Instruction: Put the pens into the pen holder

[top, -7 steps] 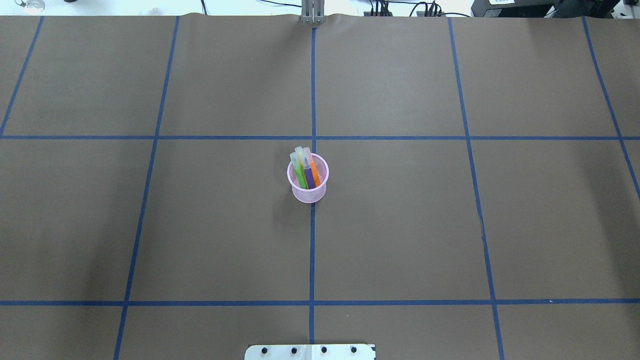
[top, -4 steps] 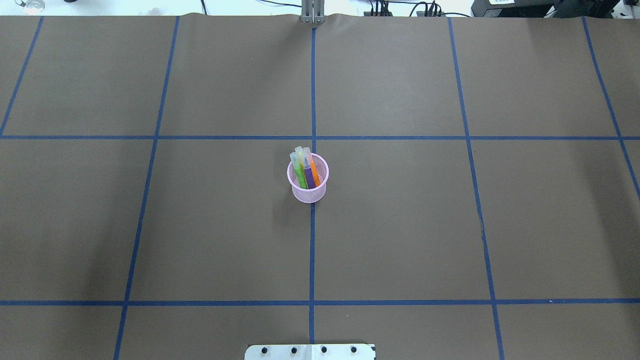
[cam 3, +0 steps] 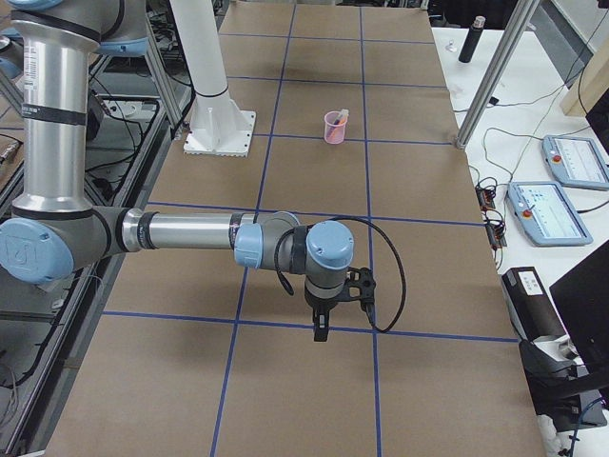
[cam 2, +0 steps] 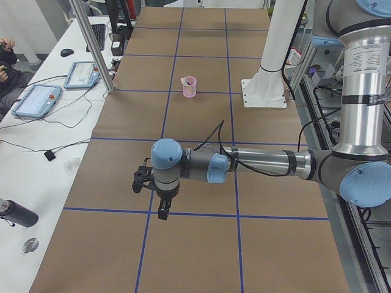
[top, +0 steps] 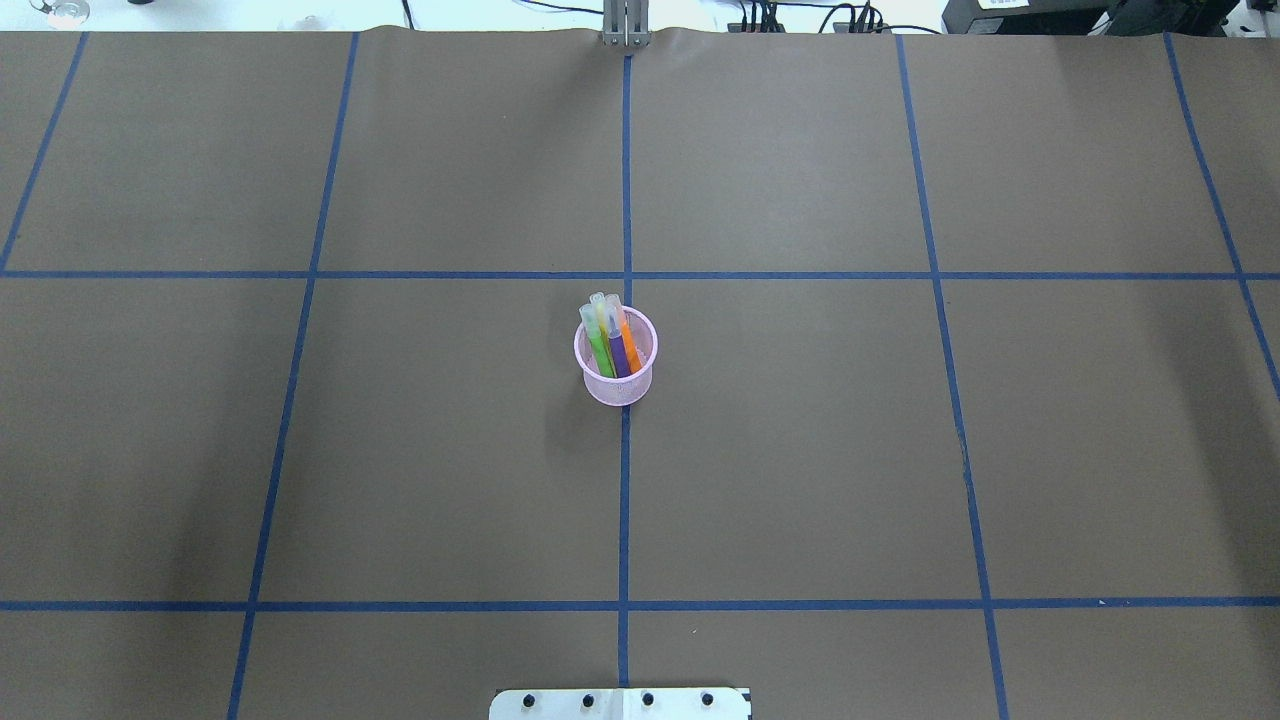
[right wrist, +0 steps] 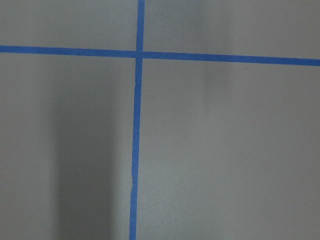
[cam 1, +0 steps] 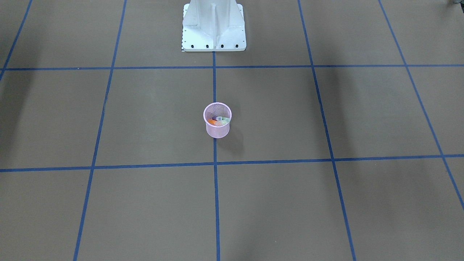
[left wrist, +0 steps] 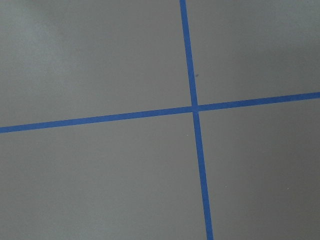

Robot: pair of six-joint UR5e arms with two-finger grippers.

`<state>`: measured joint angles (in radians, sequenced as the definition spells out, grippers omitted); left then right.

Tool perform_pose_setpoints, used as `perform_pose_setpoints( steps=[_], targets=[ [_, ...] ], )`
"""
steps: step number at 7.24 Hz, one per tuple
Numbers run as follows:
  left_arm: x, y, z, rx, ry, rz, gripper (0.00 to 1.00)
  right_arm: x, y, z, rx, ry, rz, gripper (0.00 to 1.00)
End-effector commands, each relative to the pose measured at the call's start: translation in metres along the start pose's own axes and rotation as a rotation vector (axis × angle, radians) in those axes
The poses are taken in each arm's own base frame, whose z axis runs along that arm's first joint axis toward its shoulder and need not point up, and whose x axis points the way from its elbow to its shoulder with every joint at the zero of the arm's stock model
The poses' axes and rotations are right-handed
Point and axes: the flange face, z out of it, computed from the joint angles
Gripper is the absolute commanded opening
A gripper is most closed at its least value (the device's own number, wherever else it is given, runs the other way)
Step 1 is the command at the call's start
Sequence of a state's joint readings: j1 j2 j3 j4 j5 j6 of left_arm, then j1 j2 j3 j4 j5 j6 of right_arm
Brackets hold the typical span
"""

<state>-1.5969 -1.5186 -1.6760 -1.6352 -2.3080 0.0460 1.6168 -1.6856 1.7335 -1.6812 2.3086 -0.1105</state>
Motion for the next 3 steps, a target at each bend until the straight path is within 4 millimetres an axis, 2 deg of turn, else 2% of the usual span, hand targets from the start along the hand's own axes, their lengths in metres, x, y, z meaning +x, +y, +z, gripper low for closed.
perform_pose_setpoints(
  steps=[1, 3],
  targets=[
    [-0.0009, 0.0003, 0.0009, -0.002, -0.001, -0.002, 1.00, -0.0024, -0.0010, -0.0026, 0.005, -0.001, -0.005, 0.99],
    [-0.0002, 0.0001, 0.0003, -0.001, 0.001, -0.001, 1.00, -0.0033, -0.0012, -0.0037, 0.008, 0.001, -0.007, 0.99]
  ],
)
